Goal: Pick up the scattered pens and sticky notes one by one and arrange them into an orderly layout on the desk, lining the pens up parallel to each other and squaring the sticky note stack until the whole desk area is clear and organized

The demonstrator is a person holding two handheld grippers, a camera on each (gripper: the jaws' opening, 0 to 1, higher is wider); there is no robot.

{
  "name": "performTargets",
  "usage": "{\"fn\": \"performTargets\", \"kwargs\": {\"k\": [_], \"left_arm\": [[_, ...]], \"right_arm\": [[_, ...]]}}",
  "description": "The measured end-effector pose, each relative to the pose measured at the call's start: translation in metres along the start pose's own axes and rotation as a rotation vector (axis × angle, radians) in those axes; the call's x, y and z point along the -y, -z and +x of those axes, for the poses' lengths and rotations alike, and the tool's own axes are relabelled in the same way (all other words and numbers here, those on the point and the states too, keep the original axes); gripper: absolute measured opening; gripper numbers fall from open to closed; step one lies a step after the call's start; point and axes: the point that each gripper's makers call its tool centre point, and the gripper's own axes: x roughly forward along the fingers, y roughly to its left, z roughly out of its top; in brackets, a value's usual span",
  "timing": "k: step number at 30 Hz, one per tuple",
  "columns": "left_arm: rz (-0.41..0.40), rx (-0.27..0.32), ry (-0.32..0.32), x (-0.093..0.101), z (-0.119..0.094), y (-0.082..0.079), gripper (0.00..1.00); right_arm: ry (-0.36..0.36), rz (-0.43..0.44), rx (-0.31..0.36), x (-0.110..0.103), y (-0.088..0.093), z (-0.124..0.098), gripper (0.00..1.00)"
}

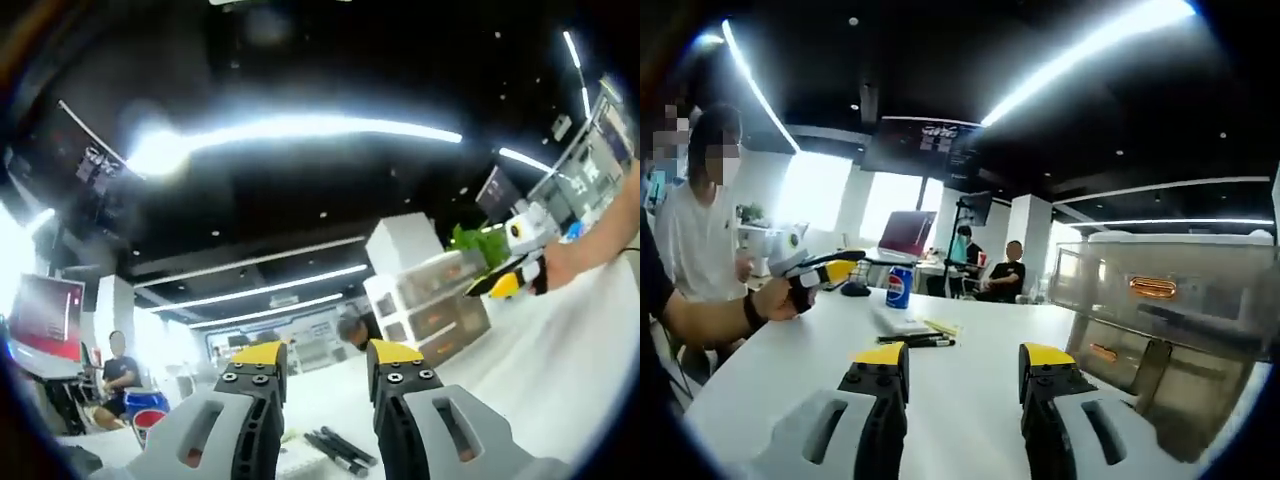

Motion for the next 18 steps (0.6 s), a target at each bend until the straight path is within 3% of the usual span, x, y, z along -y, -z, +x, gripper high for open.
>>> {"fn": "performTargets", "kwargs": {"k": [4,11,18], "left_arm": [[0.015,-0.010,0.011,0.005,0.001,0.001,0.32],[0.064,-0.080,0.034,0.012,0.004,0.014,0.32],[0.086,-0.119,0.036,0.011,0.005,0.023,0.31]], "right_arm": [[-0.016,0.026,0.015,-0.012,-0.001,0.020,0.44],[-0.079,0.038,-0.033,-0.037,0.011,0.069,0.43],[-0.129,0.031,-0.076,-0.060,0.025,0.099,0.43]]}}
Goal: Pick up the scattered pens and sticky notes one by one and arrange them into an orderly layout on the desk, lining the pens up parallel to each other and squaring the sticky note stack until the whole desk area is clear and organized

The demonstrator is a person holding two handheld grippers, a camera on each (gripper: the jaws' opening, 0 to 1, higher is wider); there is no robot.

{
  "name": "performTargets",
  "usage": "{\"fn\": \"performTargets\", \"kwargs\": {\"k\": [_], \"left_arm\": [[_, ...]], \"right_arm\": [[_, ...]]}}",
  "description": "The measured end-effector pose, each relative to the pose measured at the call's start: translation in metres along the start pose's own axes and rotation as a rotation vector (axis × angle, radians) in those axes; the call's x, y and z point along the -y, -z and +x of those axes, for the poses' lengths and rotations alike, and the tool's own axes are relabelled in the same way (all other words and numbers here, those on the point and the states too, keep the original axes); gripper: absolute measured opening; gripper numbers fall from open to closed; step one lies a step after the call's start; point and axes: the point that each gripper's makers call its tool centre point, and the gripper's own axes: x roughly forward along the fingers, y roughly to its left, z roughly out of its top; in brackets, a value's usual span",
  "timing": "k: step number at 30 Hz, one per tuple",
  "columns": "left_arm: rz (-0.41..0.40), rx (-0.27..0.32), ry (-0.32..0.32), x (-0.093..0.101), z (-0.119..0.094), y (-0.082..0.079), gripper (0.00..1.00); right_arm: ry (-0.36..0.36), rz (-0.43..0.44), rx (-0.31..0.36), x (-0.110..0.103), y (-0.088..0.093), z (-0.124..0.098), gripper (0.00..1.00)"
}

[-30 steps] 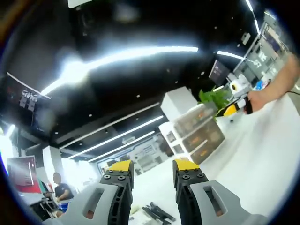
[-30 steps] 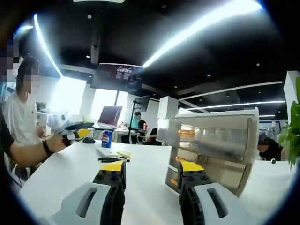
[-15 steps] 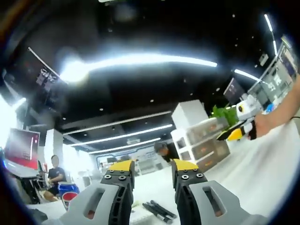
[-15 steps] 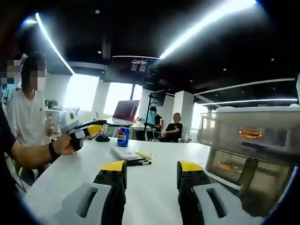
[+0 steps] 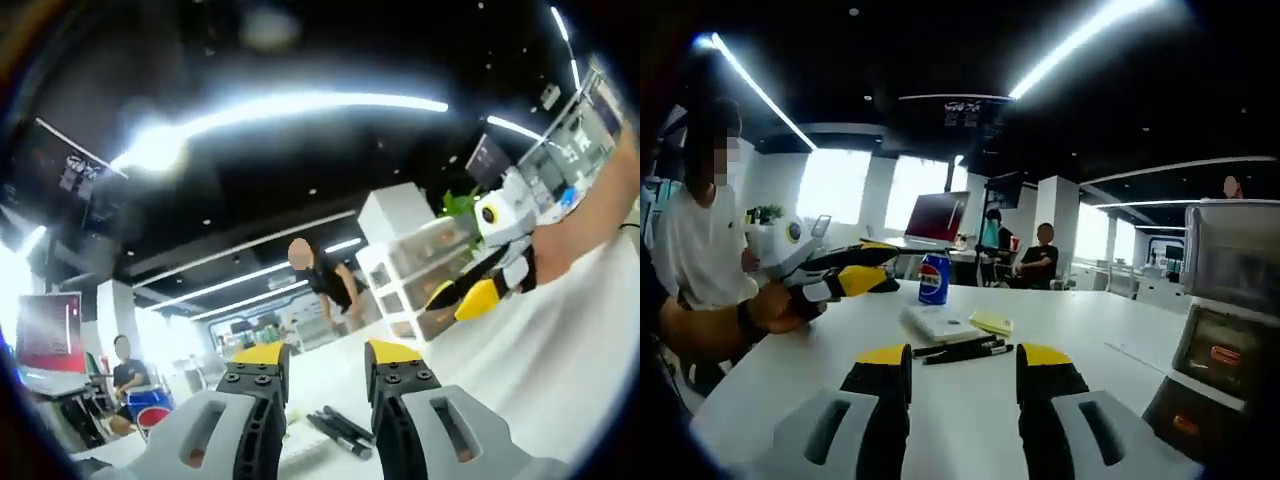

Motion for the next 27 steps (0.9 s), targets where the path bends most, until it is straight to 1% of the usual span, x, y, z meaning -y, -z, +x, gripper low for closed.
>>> {"fn": "performTargets", "kwargs": {"k": [2,3,4,6,8,9,12,13,16,19,20,21,22,23,25,27], "left_arm": [[-0.007,0.002,0.019,0.003,0.001,0.000,0.31],[-0.006,0.004,0.022,0.003,0.001,0.000,0.31],[-0.003,0.005,0.024,0.004,0.001,0.000,0.31],[-0.002,0.005,0.023,0.003,0.001,0.000,0.31],[-0.013,0.003,0.005,-0.002,0.001,0.001,0.31],[-0.014,0.003,0.002,-0.003,0.000,0.001,0.31],[-0.032,0.001,-0.012,-0.007,0.000,0.003,0.31],[-0.032,-0.012,-0.022,-0.009,0.000,0.005,0.31],[-0.027,-0.024,-0.033,-0.011,0.000,0.007,0.30],[-0.035,-0.040,-0.034,-0.012,0.001,0.011,0.31],[-0.034,-0.039,-0.032,-0.011,0.000,0.011,0.31],[-0.031,-0.037,-0.030,-0.010,0.001,0.010,0.30],[-0.030,-0.037,-0.028,-0.010,0.001,0.010,0.30],[-0.029,-0.038,-0.027,-0.010,0.001,0.011,0.30],[-0.029,-0.043,-0.024,-0.009,0.002,0.012,0.30],[-0.030,-0.045,-0.023,-0.009,0.002,0.012,0.30]], "right_arm": [[-0.005,0.008,-0.019,-0.001,0.003,0.009,0.44],[-0.006,0.023,-0.039,-0.002,0.007,0.013,0.44],[0.000,0.035,-0.061,0.000,0.010,0.017,0.43],[0.014,0.047,-0.075,0.003,0.010,0.022,0.43],[0.057,0.100,-0.098,0.013,0.010,0.036,0.43],[0.064,0.108,-0.100,0.014,0.009,0.038,0.43],[0.113,0.157,-0.120,0.024,0.009,0.058,0.43],[0.128,0.153,-0.138,0.025,0.012,0.065,0.43],[0.149,0.145,-0.179,0.028,0.019,0.070,0.41],[0.149,0.153,-0.236,0.023,0.030,0.095,0.42],[0.153,0.150,-0.255,0.023,0.033,0.100,0.42],[0.166,0.135,-0.290,0.024,0.038,0.105,0.42],[0.168,0.138,-0.299,0.024,0.040,0.108,0.41],[0.166,0.146,-0.342,0.022,0.047,0.113,0.41],[0.173,0.142,-0.383,0.021,0.054,0.119,0.38],[0.177,0.130,-0.401,0.020,0.056,0.123,0.36]]}}
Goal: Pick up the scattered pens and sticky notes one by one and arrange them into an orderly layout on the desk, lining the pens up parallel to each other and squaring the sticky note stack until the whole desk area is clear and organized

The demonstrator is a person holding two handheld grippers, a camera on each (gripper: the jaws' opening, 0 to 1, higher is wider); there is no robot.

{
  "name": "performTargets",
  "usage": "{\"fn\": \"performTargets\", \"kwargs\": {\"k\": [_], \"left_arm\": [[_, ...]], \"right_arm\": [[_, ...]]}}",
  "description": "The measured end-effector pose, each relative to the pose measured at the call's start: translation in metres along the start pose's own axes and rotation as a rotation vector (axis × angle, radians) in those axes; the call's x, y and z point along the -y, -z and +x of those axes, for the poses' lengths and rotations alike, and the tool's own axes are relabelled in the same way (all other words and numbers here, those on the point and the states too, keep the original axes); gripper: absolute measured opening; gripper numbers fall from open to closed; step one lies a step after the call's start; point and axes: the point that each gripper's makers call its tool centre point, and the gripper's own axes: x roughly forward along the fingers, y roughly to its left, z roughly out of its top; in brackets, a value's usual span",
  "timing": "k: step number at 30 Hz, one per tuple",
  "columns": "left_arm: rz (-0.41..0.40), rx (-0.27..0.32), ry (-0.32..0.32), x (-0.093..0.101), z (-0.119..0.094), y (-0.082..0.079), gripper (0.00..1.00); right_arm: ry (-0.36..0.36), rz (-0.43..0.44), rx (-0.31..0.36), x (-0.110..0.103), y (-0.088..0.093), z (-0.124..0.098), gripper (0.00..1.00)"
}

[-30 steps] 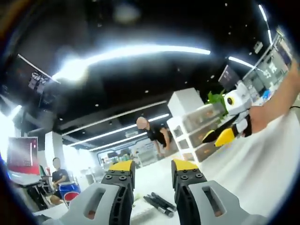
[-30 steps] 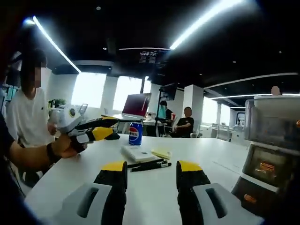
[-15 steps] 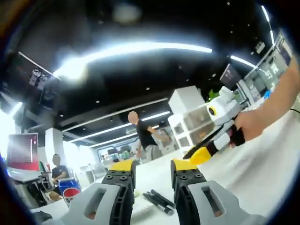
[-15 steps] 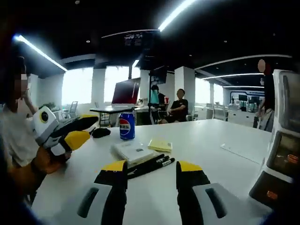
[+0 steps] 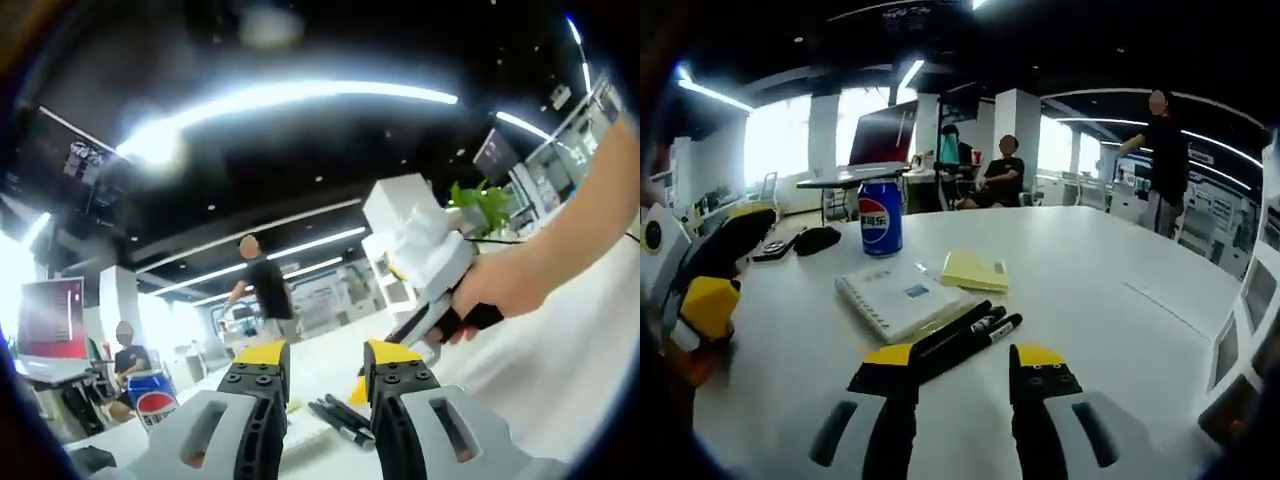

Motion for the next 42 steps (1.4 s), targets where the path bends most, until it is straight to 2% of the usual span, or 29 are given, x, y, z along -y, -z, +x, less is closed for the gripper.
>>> {"fn": "performTargets", "kwargs": {"k": [5,10,15,20,24,29,33,35,36,39,42], "left_arm": [[0.000,0.001,0.003,0.001,0.000,0.000,0.30],[0.004,-0.001,0.006,0.001,0.000,0.000,0.30],[0.006,-0.005,0.007,0.002,0.000,0.000,0.30],[0.008,-0.007,0.011,0.002,-0.001,0.000,0.30],[0.008,-0.009,0.013,0.003,-0.001,0.001,0.30],[0.012,-0.014,0.018,0.003,-0.001,0.002,0.30],[0.014,-0.021,0.021,0.004,0.000,0.003,0.30],[0.014,-0.020,0.022,0.004,0.000,0.003,0.30],[0.014,-0.019,0.023,0.004,0.000,0.003,0.30],[0.013,-0.023,0.033,0.005,0.000,0.004,0.31],[0.013,-0.021,0.037,0.006,0.001,0.004,0.31]], "right_arm": [[0.009,-0.052,-0.042,-0.005,0.001,0.007,0.36],[-0.031,-0.073,-0.106,-0.018,0.015,0.009,0.37],[-0.029,-0.084,-0.138,-0.017,0.021,0.006,0.36],[-0.031,-0.047,-0.158,-0.015,0.025,-0.002,0.30],[-0.042,-0.025,-0.169,-0.015,0.028,-0.005,0.30],[-0.032,-0.003,-0.219,-0.006,0.034,-0.009,0.29],[-0.014,-0.004,-0.224,-0.003,0.034,-0.004,0.31],[-0.022,0.031,-0.233,-0.006,0.035,-0.001,0.31],[-0.032,0.032,-0.253,-0.009,0.039,-0.001,0.28],[-0.035,0.035,-0.253,-0.011,0.039,-0.001,0.25],[-0.065,0.030,-0.272,-0.012,0.041,-0.004,0.16]]}}
